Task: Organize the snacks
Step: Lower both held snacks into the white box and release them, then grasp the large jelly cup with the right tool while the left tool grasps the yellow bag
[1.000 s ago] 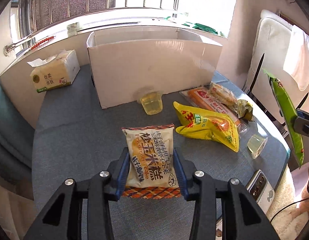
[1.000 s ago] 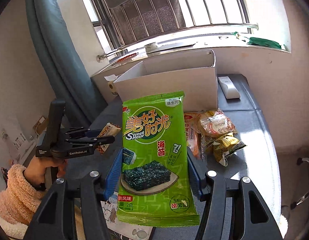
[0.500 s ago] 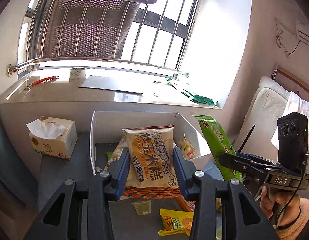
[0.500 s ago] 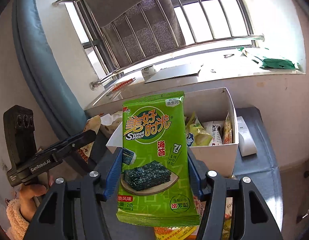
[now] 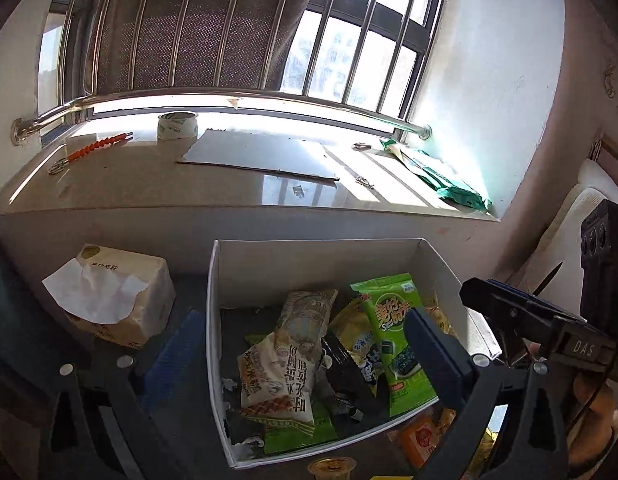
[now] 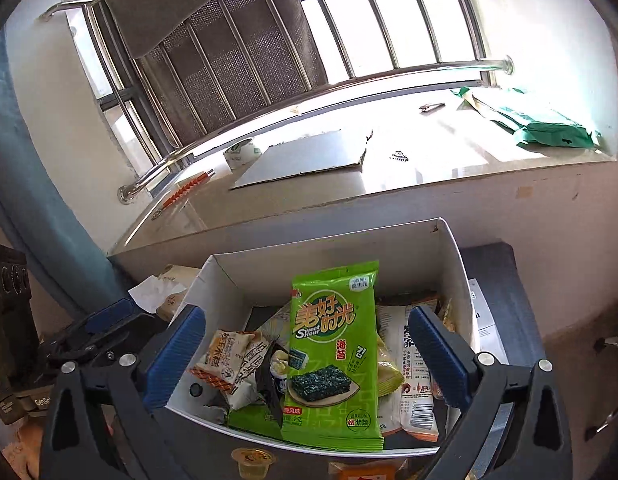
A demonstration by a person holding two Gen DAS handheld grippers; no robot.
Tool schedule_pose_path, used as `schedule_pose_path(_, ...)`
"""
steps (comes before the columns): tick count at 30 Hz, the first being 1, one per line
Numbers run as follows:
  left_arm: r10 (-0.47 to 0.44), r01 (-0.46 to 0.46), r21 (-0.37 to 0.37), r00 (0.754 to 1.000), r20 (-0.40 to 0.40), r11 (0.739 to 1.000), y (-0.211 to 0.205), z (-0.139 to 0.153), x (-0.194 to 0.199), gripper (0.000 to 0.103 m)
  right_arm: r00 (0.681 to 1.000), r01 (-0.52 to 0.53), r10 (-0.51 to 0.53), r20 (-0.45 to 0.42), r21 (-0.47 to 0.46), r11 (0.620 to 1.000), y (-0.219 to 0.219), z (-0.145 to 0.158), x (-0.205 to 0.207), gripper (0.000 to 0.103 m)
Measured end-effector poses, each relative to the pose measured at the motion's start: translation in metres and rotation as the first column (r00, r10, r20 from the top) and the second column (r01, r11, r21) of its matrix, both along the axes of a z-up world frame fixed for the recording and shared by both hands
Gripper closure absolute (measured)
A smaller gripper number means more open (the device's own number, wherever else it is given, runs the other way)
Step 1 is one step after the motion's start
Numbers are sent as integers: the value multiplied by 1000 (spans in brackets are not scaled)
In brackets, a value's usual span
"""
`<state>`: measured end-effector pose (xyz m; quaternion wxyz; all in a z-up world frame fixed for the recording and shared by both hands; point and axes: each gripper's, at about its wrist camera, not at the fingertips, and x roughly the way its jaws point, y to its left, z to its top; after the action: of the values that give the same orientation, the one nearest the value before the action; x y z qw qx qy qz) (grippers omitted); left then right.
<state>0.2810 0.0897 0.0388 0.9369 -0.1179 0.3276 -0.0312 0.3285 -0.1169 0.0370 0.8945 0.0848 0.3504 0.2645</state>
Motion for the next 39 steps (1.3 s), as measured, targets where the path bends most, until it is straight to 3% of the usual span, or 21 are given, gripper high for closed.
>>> schedule_pose_path(6,23,-23,20,999,24,1000,10,5,-28,0,1000,-19,19,-10,14,1000,-12,0,-14,0)
schedule_pose_path(11,17,-19,33,998,64,999,8,15,-62,0,997,-65,66,52,-14,998,-18,9,-47,0)
schedule_pose_path(20,-19,11,61,991,135,998,-13,17,-151,0,974,-156,165,158,-66,985,-52,10,-146,0)
schedule_pose_path(26,-28,21,52,992,125,998,-34,-12,-207,0,981,-134,147,128,-105,985,-87,-31,-205,0)
schedule_pose_path(31,-20,24,-60,998,64,998,-47,-51,-236,0,996,-83,85,29,-86,993,-115,-79,-240,0)
schedule_pose_path(34,-25,28,-93,999,32,995,-55,-69,-249,0,996,-81,77,-39,-112,990,-121,-103,-253,0)
schedule_pose_path(39,-7,9,-107,1000,21,994,-62,-76,-263,0,996,-82,76,-55,-136,987,-117,-115,-257,0)
